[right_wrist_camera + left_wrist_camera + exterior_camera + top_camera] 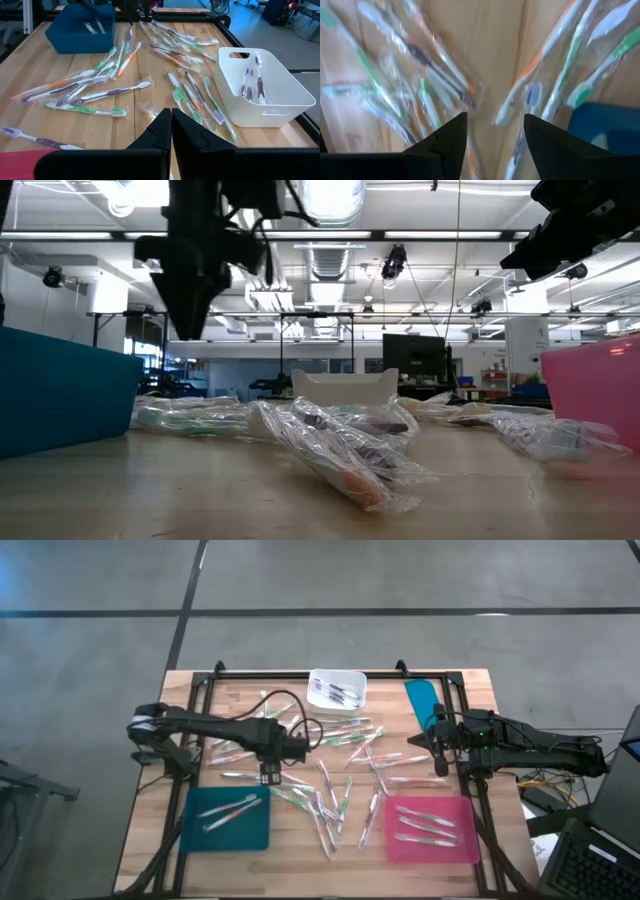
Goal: Pick & Place Toothbrushes
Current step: Put the orange toothbrush into the blue bin
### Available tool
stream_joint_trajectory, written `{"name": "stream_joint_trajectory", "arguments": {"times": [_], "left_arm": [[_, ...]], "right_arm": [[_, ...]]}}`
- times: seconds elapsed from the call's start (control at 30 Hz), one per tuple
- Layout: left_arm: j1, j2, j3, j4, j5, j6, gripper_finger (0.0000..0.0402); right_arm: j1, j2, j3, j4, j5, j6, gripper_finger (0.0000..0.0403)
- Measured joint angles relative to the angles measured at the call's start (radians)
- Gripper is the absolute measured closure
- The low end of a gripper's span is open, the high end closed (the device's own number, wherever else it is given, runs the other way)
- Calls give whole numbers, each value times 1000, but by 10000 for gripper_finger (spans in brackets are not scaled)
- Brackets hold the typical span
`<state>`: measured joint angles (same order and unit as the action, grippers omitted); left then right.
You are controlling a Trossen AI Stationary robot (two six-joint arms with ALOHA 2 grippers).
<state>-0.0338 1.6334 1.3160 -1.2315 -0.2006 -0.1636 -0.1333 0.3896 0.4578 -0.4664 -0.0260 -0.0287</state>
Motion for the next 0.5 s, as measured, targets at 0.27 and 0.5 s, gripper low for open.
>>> {"name": "stream_joint_trajectory", "arguments": {"times": [0.27, 0.5], "left_arm": [[41, -136, -250, 17, 5, -108, 202], [134, -233, -439, 53, 82, -126, 202]], "right_arm": [[0, 0, 0, 0, 0, 1, 394], [0, 0, 0, 0, 0, 0, 394]]}}
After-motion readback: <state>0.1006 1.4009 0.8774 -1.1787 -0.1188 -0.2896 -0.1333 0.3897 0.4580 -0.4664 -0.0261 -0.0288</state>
